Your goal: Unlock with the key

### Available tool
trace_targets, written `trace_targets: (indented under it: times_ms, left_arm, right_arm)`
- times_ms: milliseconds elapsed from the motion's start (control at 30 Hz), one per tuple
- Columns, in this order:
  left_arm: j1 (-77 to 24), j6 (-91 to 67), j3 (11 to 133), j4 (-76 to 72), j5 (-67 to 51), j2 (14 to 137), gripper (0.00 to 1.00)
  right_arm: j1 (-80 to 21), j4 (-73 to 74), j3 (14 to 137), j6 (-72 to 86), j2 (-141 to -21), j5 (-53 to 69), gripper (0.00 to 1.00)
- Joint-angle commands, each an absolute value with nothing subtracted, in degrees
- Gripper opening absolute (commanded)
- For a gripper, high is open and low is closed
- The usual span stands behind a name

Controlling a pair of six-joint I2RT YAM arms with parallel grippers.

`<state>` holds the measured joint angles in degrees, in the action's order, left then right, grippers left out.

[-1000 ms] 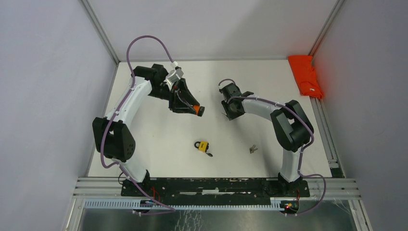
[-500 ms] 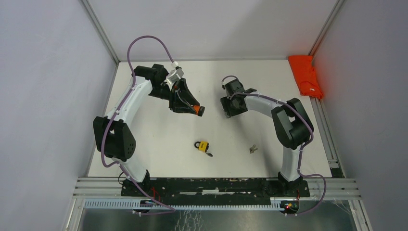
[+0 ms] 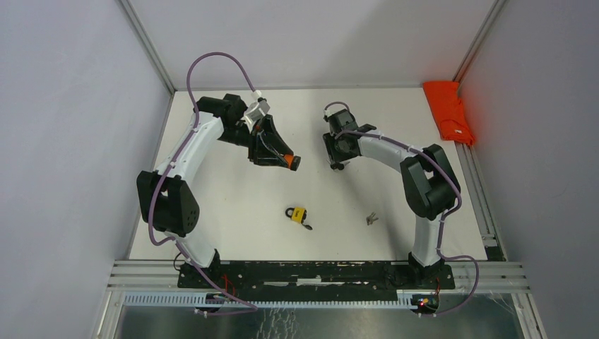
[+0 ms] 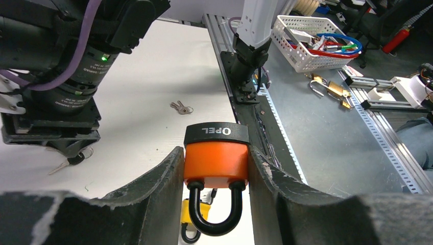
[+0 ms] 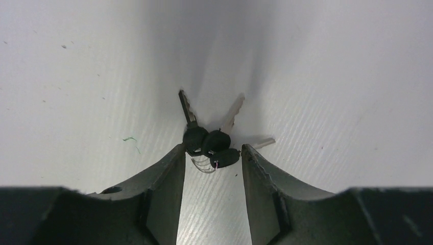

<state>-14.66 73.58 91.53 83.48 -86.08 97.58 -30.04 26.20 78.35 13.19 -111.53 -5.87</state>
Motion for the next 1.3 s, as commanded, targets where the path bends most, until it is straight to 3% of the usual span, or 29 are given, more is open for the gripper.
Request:
trace_targets:
  times_ms: [0,200,400,1267]
  left_arm:
    - [-14.99,76.55,93.43,83.85,-93.74,96.77,0.02]
    - [-14.94,76.25,93.82,83.85,-93.72,97.08,0.02]
    - [-14.9,76.14,93.91,83.85,-93.69,96.77,0.02]
    - [-15.02,75.06,93.72,83.85,-93.7,95.27,0.02]
  right_arm:
    - [-30.93,25.6,82.18,12.63,-109.31,-7.74,0.5]
    - [-31.1,31.31,92.16,10.67,-117.44,-11.69,0.5]
    - [-31.11,32.23,94.34,9.25,-121.13,-15.57,0.49]
    - [-40.49,30.68,73.85,2.95,-108.23,-19.53,0.48]
